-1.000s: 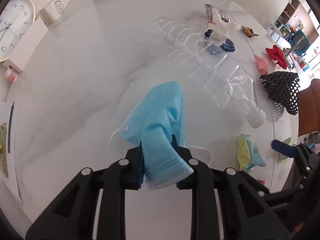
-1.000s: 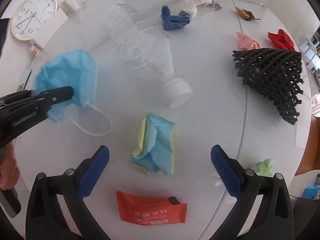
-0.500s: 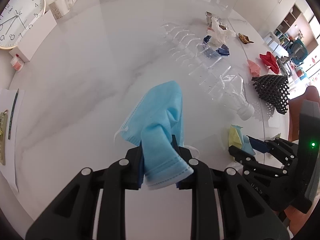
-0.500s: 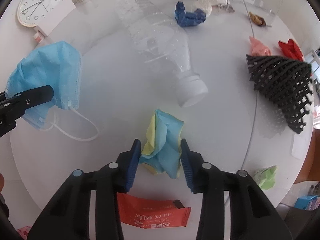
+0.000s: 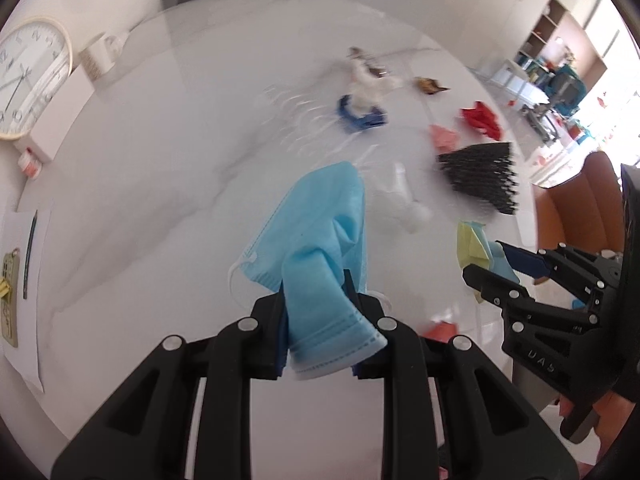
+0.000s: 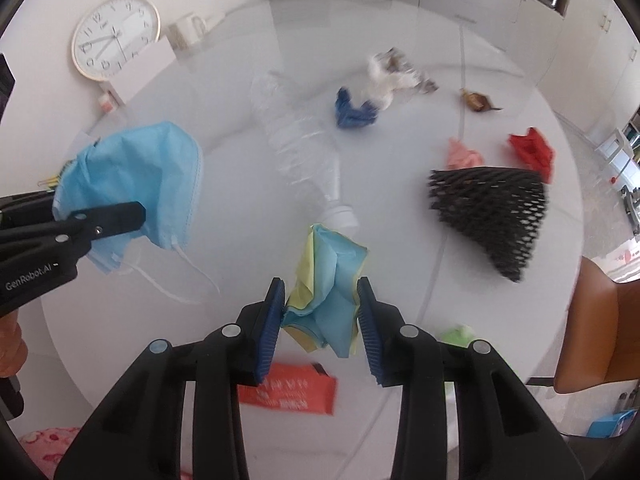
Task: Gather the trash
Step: 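Carry both items over the wastebasket and open the left tool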
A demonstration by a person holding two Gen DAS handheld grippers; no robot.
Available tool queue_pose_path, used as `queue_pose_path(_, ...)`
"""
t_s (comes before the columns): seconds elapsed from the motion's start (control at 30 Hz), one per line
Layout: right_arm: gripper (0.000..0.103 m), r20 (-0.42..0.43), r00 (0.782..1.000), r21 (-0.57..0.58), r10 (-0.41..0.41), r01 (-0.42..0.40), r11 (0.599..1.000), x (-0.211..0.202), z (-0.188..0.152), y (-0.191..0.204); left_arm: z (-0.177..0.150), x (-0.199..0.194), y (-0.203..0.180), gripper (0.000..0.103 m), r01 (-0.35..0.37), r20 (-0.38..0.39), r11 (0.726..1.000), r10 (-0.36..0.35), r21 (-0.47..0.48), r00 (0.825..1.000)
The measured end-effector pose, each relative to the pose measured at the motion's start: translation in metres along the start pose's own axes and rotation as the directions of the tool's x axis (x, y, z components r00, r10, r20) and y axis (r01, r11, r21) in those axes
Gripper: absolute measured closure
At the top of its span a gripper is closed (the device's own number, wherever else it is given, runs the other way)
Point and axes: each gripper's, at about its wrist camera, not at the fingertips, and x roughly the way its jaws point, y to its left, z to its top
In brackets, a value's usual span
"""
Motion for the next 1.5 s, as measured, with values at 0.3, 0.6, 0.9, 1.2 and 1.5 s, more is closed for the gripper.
queue_pose_path(0.3, 0.066, 0.039, 0.999, 0.02, 0.013, -0.014, 1.0, -0.052, -0.031, -0.065, -0.017, -0.028, -0.087, 0.081, 0.066, 0.016, 0.994, -0.067, 0.088, 0.998)
queue_pose_path(0.6, 0.066, 0.038, 0.999, 0.016, 0.004, -0.005, 1.0, -0.085, -0.068, -0.154, -0.036, -0.012, -0.207, 0.081, 0.139, -0.055, 0.982, -0.133, 0.127, 0.99)
queue_pose_path(0.9, 0.065, 0.018, 0.999, 0.035, 0.039, -0.04, 0.999, -0.09, -0.111, -0.248, -0.055, 0.032, -0.311, 0.081, 0.125, -0.118, 0.977, -0.105, 0.174, 0.987)
queue_pose_path(1.2, 0.064, -0.047, 0.998, 0.036, 0.036, -0.034, 0.999, -0.08, -0.145, -0.299, -0.076, 0.083, -0.355, 0.081, 0.092, -0.148, 0.975, -0.063, 0.201, 0.987)
queue_pose_path(1.5, 0.064, -0.066, 0.996, 0.066, 0.06, -0.055, 0.996, -0.079, -0.163, -0.315, -0.085, 0.116, -0.368, 0.08, 0.065, -0.189, 0.974, -0.023, 0.219, 0.982)
